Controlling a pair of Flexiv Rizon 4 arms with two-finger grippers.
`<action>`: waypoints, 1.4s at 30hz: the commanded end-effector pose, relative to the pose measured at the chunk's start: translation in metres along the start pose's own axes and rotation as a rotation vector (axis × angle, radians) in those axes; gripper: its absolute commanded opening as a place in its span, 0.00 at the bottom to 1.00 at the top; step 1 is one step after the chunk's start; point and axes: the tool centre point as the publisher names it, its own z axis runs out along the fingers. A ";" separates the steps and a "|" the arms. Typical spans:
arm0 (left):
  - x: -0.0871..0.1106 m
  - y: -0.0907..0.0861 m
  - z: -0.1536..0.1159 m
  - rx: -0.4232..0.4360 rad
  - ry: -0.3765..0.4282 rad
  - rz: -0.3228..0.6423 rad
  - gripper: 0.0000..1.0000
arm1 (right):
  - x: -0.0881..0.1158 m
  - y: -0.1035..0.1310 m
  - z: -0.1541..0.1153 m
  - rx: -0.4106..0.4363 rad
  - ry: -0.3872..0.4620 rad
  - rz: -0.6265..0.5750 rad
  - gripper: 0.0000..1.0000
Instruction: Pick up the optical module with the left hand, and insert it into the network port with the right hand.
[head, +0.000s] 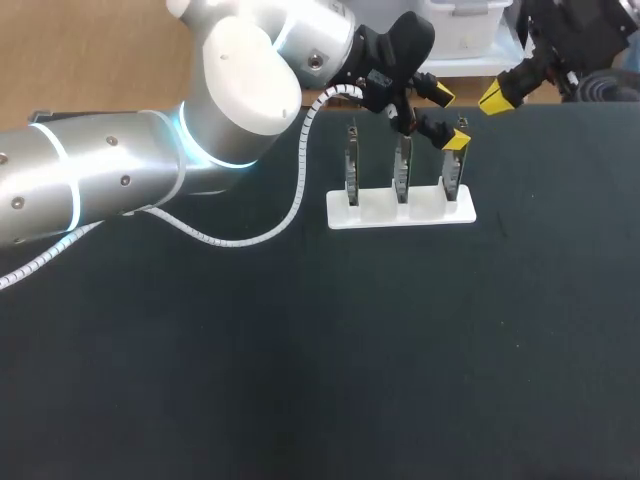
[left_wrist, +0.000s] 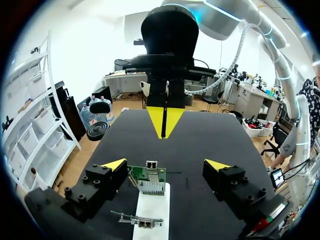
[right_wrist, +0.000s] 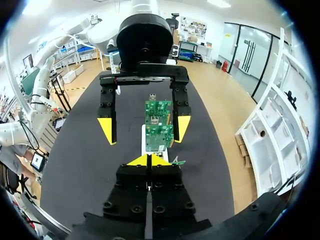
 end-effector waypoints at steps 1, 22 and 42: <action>0.000 0.001 0.001 0.001 0.000 0.001 1.00 | -0.003 -0.006 0.004 -0.013 -0.005 -0.007 0.00; 0.000 0.001 0.001 0.001 0.000 0.001 1.00 | -0.009 -0.010 0.022 -0.055 -0.023 -0.022 0.00; 0.000 0.001 0.001 0.001 0.000 0.001 1.00 | -0.002 -0.008 0.031 -0.069 -0.028 0.006 0.00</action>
